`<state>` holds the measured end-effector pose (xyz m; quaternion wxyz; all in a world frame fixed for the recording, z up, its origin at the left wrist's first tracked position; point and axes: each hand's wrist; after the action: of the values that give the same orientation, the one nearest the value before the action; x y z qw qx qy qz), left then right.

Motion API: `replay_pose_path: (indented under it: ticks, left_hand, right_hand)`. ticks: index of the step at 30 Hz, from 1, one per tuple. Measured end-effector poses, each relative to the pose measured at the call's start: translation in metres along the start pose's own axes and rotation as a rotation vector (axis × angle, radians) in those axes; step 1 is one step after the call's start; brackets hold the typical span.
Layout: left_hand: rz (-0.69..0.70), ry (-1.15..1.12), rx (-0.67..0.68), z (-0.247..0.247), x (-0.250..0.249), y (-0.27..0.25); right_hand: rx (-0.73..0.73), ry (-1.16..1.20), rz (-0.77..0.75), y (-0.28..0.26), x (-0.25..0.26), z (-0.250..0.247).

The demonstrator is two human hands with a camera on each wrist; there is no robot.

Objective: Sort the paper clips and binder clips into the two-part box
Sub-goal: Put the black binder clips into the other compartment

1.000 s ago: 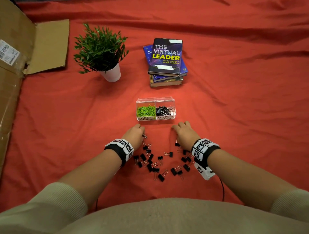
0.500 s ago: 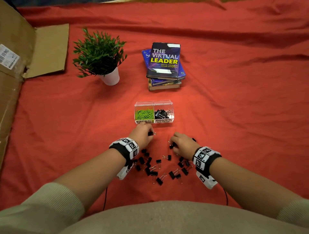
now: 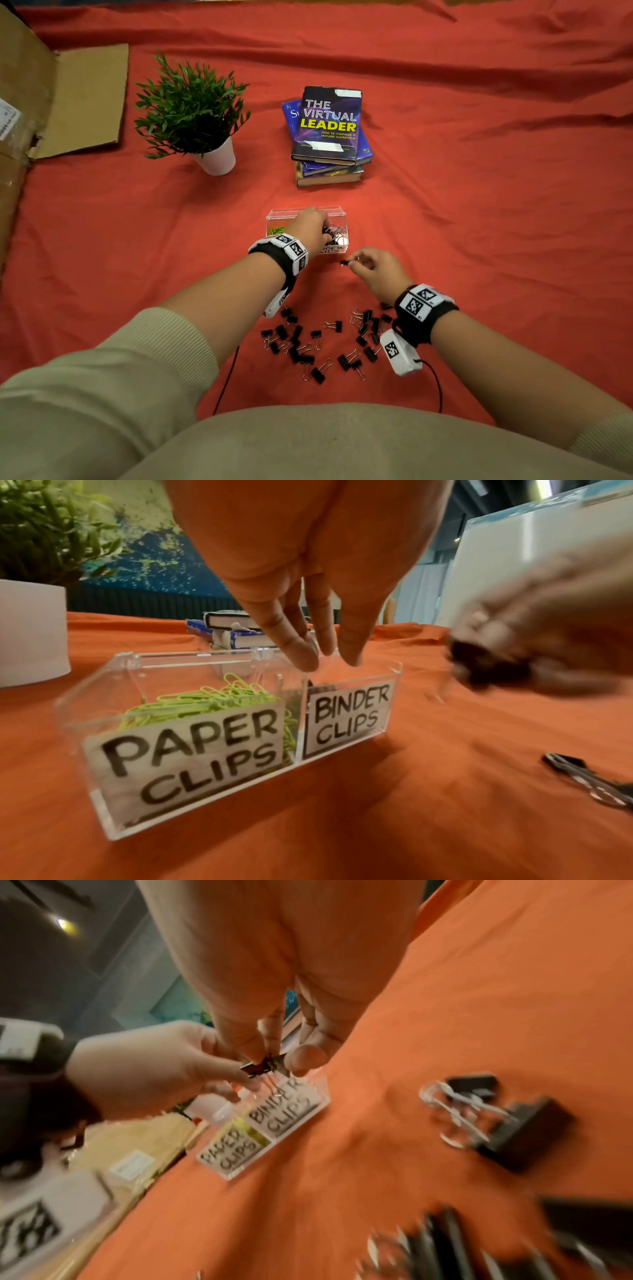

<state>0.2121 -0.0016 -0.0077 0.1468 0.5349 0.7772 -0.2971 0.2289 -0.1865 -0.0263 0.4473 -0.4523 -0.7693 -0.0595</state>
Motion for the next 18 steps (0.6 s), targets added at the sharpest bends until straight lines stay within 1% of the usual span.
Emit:
replay_pose_path:
  ticks: [2,4,6,8,10,12,13,14,16,18]
  left_hand:
    - [0.042,0.01,-0.009,0.002,0.003,-0.006]
    - [0.072,-0.012,-0.049,0.002,0.007,-0.017]
    - [0.085,-0.024,-0.088,0.004,0.014,-0.032]
    - [0.08,-0.012,-0.054,0.01,0.024,-0.05]
    - [0.047,0.005,0.048,0.018,0.037,-0.071]
    - [0.01,0.052,0.139,0.026,0.05,-0.092]
    - [-0.006,0.082,0.161,0.03,0.056,-0.101]
    - [-0.017,0.117,0.16,0.035,0.062,-0.108]
    - [-0.041,0.167,0.116,0.043,0.07,-0.12]
    - [-0.082,0.139,0.088,0.049,0.073,-0.128]
  right_hand:
    - [-0.058,0.011,-0.017,0.012,0.011,-0.008]
    - [-0.101,-0.03,-0.053,0.025,0.023,-0.013]
    - [-0.1,-0.123,-0.097,0.039,0.035,-0.013]
    - [-0.07,-0.259,-0.126,0.049,0.043,-0.011]
    - [-0.031,-0.356,-0.128,0.054,0.045,-0.008]
    - [0.0,-0.397,-0.13,0.051,0.045,-0.007]
    - [0.002,-0.402,-0.132,0.047,0.043,-0.007]
    - [-0.002,-0.403,-0.133,0.042,0.041,-0.007]
    - [0.0,-0.438,-0.115,0.028,0.031,-0.01]
    - [0.044,-0.508,-0.064,0.01,0.016,-0.012]
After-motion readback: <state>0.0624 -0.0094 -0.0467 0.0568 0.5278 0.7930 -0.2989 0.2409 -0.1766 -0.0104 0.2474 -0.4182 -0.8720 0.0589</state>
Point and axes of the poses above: each hand's wrist, its own y-axis towards the middle knuckle, its own z-axis out of the palm, x = y × z, and after that the axes turned 6 degrees about -y, right-handed
